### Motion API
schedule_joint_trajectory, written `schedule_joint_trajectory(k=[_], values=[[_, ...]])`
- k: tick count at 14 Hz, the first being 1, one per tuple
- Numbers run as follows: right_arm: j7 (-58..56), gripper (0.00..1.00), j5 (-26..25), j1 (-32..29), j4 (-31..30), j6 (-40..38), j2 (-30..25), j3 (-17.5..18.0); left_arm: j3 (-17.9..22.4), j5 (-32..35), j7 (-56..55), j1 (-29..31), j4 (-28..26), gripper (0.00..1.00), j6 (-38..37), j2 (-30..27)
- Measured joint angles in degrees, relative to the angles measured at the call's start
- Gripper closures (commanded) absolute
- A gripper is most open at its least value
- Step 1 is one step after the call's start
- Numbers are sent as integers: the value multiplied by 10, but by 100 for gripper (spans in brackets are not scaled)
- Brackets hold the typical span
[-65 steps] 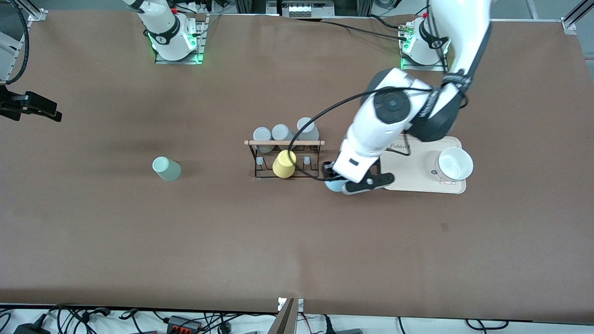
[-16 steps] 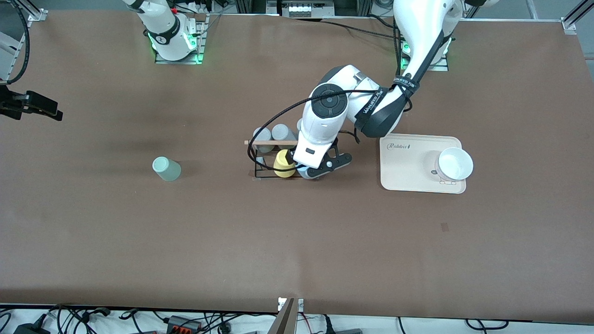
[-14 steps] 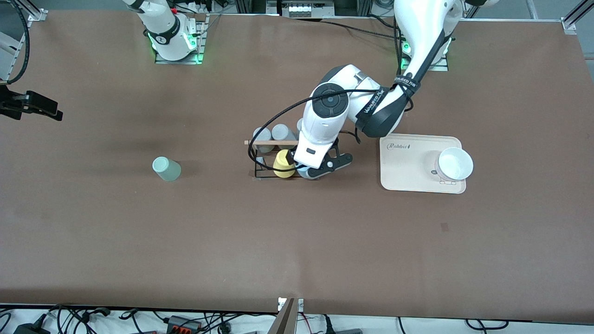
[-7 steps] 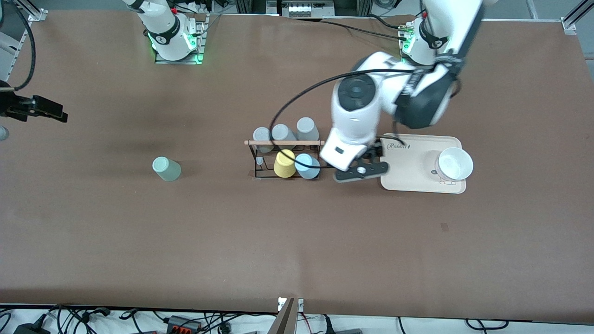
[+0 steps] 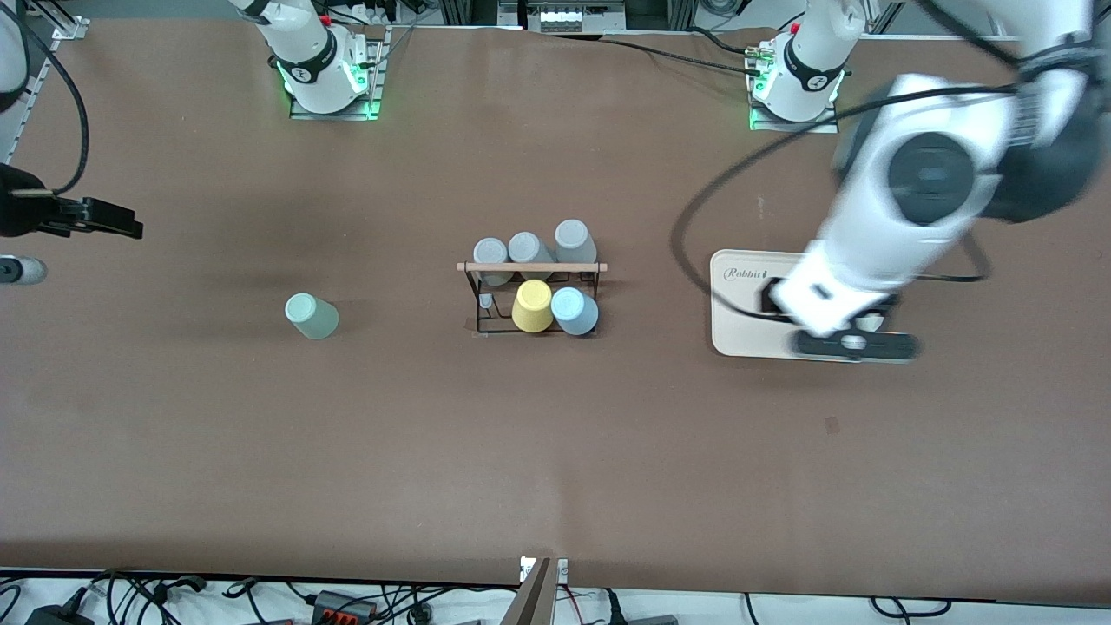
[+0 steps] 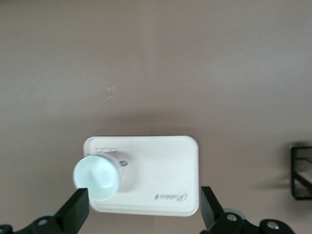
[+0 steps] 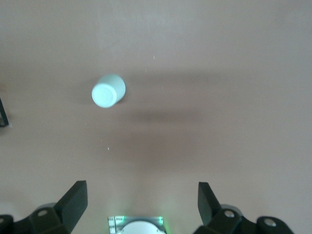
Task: Hang scattered cups on rack with three cups
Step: 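Open the left gripper and withdraw while the right gripper reaches the mint cup, then grasp the mint-green cup with the right gripper and lift it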
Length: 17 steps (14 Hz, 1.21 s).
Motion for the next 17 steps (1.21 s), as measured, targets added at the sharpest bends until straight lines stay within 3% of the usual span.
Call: schedule_joint_trajectory(k=[4, 6, 12, 17], values=[[0, 0, 7, 9, -3, 2, 45, 2, 9, -60, 88, 88, -7, 0, -13, -23], [4, 0, 22, 21, -14, 34, 67, 3, 44, -64, 108, 95, -34, 0, -17, -55], [78, 0, 31, 44, -136, 221, 97, 4, 88, -67, 131, 94, -173, 0, 9, -202], [113, 0, 31, 74, -229, 364, 96, 5, 92, -67, 134, 93, -195, 0, 7, -220]])
